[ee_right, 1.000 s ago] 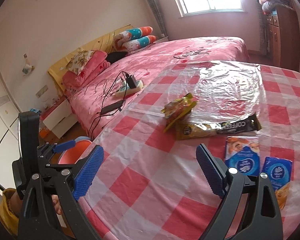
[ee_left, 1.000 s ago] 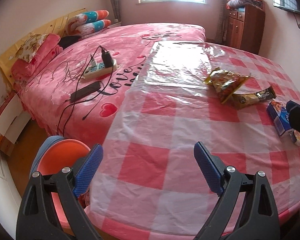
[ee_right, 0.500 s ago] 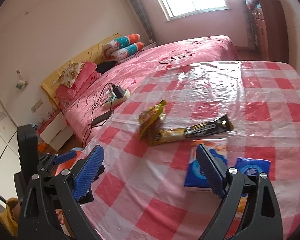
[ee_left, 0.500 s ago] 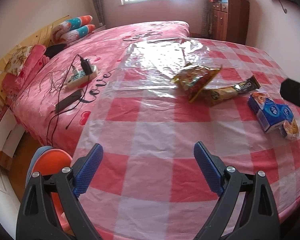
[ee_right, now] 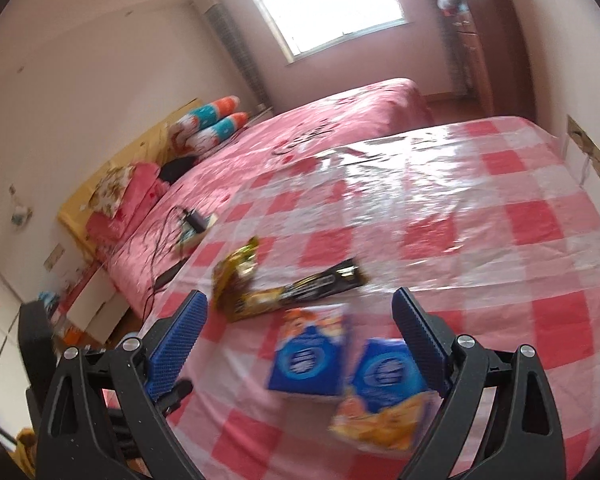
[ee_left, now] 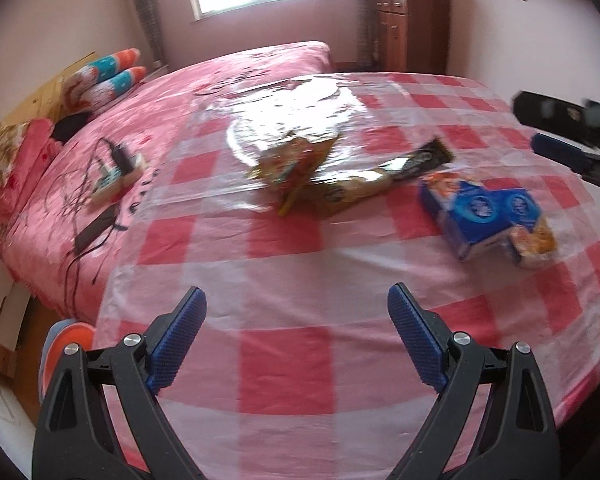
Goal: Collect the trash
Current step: 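Lower the left tool onto the large blue Vinda tissue pack and close it, then lift the tissue pack with the left tool while the right tool grasps the gold snack bag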
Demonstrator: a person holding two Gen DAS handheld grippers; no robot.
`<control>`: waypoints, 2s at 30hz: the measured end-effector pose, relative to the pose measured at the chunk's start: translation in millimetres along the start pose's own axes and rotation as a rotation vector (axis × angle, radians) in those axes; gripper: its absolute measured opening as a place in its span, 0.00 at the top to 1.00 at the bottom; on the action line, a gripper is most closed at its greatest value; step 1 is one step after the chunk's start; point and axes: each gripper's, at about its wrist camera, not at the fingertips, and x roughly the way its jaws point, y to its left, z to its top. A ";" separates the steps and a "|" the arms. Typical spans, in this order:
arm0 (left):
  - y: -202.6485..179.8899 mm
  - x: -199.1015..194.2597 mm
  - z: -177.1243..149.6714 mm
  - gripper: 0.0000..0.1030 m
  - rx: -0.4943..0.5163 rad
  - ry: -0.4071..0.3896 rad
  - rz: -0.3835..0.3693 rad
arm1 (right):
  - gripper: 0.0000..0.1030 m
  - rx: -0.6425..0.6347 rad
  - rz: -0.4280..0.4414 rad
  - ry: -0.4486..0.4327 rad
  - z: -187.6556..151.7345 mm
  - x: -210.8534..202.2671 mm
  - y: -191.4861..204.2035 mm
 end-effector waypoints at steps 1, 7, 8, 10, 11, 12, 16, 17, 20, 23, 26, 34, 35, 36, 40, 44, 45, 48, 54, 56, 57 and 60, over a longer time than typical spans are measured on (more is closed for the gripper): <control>-5.1 -0.8 0.3 0.10 0.009 -0.003 -0.017 | 0.10 0.019 -0.013 -0.007 2.2 -1.5 -8.9; -39.5 -3.3 4.2 0.10 0.076 -0.017 -0.112 | 0.10 0.086 -0.087 -0.041 10.6 -13.1 -50.3; -45.7 -3.1 5.5 0.10 0.088 -0.017 -0.128 | 0.10 0.100 -0.090 -0.045 11.4 -15.1 -56.5; -56.0 -2.2 7.8 0.10 0.101 -0.016 -0.148 | 0.10 0.118 -0.095 -0.049 12.2 -19.6 -66.4; -58.5 -2.1 8.8 0.10 0.103 -0.016 -0.156 | 0.10 0.125 -0.100 -0.051 12.2 -21.6 -70.6; -62.4 -1.4 10.6 0.10 0.103 -0.014 -0.168 | 0.10 0.132 -0.102 -0.054 12.0 -23.3 -74.2; -73.1 3.4 18.0 0.10 0.084 -0.002 -0.212 | 0.10 0.151 -0.102 -0.055 13.4 -26.7 -83.2; -76.5 5.8 20.8 0.10 0.076 0.004 -0.220 | 0.10 0.154 -0.101 -0.056 13.3 -27.3 -85.1; -83.5 13.0 26.8 0.10 0.057 0.020 -0.247 | 0.10 0.160 -0.096 -0.052 13.9 -27.3 -87.5; -88.9 21.3 32.0 0.10 0.043 0.032 -0.248 | 0.10 0.157 -0.092 -0.053 12.9 -29.9 -88.4; -91.5 30.3 37.9 0.10 0.014 0.047 -0.259 | 0.10 0.154 -0.096 -0.053 12.9 -30.6 -89.8; -83.6 52.4 51.0 0.10 -0.101 0.083 -0.278 | 0.10 0.167 -0.082 -0.033 10.7 -27.5 -95.8; -81.9 53.9 52.6 0.10 -0.116 0.079 -0.279 | 0.10 0.168 -0.079 -0.029 10.5 -26.4 -96.6; -80.7 55.0 53.5 0.10 -0.126 0.077 -0.278 | 0.10 0.168 -0.078 -0.024 10.4 -24.9 -97.3; -74.8 63.9 55.6 0.11 -0.179 0.087 -0.287 | 0.10 0.160 -0.069 -0.009 9.7 -19.4 -95.6; -74.8 65.5 56.3 0.13 -0.187 0.078 -0.288 | 0.10 0.146 -0.068 0.003 8.4 -14.7 -92.1; -75.2 65.7 56.3 0.15 -0.187 0.075 -0.287 | 0.10 0.145 -0.067 0.005 8.2 -14.0 -91.7; -76.3 65.0 56.3 0.23 -0.184 0.065 -0.281 | 0.10 0.142 -0.067 0.011 7.6 -11.6 -90.9; -74.8 63.1 55.6 0.42 -0.197 0.050 -0.325 | 0.10 0.129 -0.071 0.024 4.5 -6.1 -85.7; -73.3 63.0 54.7 0.43 -0.195 0.045 -0.333 | 0.10 0.122 -0.072 0.031 4.1 -3.3 -82.9; -71.7 62.7 54.0 0.43 -0.198 0.044 -0.338 | 0.10 0.119 -0.072 0.034 3.6 -1.8 -81.3; -66.1 62.1 52.2 0.44 -0.214 0.042 -0.346 | 0.10 0.105 -0.071 0.045 2.3 2.8 -76.8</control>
